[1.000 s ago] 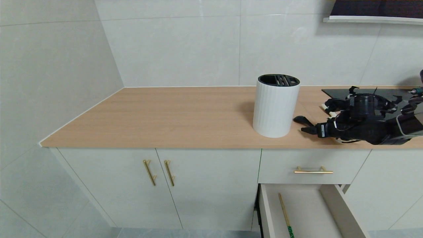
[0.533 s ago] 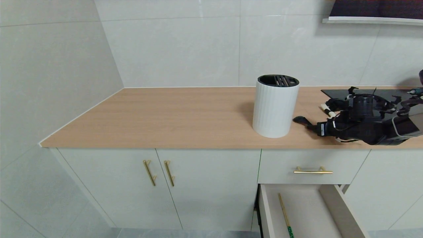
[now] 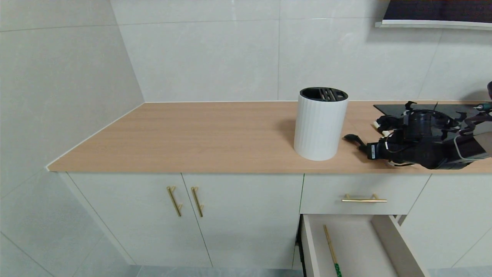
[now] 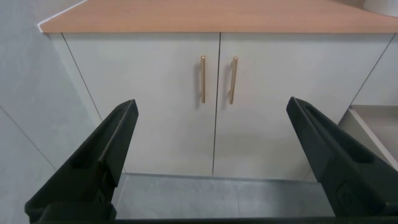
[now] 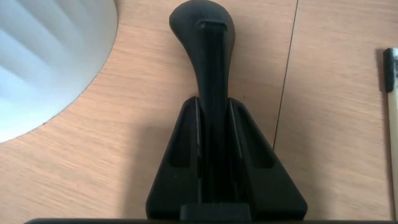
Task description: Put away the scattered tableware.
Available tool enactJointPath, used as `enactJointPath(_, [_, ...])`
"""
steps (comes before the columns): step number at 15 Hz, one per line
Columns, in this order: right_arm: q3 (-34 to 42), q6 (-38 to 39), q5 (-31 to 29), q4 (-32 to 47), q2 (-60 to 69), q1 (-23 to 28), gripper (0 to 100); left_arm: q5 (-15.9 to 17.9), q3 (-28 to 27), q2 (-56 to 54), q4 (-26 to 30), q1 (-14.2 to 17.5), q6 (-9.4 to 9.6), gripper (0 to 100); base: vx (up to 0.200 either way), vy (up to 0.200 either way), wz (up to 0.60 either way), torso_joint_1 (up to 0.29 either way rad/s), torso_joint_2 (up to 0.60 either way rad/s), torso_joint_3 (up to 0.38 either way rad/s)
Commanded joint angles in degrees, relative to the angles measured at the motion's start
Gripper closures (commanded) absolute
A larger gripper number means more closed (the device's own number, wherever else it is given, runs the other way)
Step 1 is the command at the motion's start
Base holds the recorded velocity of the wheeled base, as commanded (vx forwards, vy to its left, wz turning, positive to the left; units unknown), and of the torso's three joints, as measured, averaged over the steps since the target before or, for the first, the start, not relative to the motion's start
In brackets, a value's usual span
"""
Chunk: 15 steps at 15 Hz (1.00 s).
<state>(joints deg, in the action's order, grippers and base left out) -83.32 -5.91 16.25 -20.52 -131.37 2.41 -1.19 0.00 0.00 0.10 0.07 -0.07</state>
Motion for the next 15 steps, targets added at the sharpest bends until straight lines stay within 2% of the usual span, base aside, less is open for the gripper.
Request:
enactJointPath(1, [1.23,0.2,-0.34,0.13,2.96,-0.04,100,-0.04,0.0,0.0,-0.01,0.01,-0.01,0,0.0,0.0,0.0,0.0,0.0,0.0])
enactJointPath(3, [6.95,4.24,-1.84,0.83,12.54,-0.04,100,-0.04,0.0,0.0,-0.01,0.01,-0.01,0,0.0,0.0,0.0,0.0,0.0,0.0])
enactJointPath(5, [12.92,6.97,-4.56,4.78,22.82,-0.13,100,-0.04,0.0,0.0,-0.01,0.01,-0.01,0,0.0,0.0,0.0,0.0,0.0,0.0])
enactJointPath(6, [13.36,7.06,-4.82,5.31,23.61,-0.22,100,-0.04,0.0,0.0,-0.01,0.01,-0.01,0,0.0,0.0,0.0,0.0,0.0,0.0])
enactJointPath(7, [17.23,8.2,-6.49,9.97,29.94,-0.22,100,-0.04,0.0,0.0,-0.01,0.01,-0.01,0,0.0,0.0,0.0,0.0,0.0,0.0])
enactJointPath(9, [26.37,8.55,-8.16,12.34,39.26,-0.13,100,-0.04,0.0,0.0,-0.01,0.01,-0.01,0,0.0,0.0,0.0,0.0,0.0,0.0])
enactJointPath(12, [36.74,8.46,-9.75,14.63,46.99,-0.13,100,-0.04,0.0,0.0,-0.01,0.01,-0.01,0,0.0,0.0,0.0,0.0,0.0,0.0])
enactJointPath(15, [43.51,8.37,-9.83,16.83,52.18,-0.22,100,-0.04,0.0,0.0,-0.01,0.01,-0.01,0,0.0,0.0,0.0,0.0,0.0,0.0])
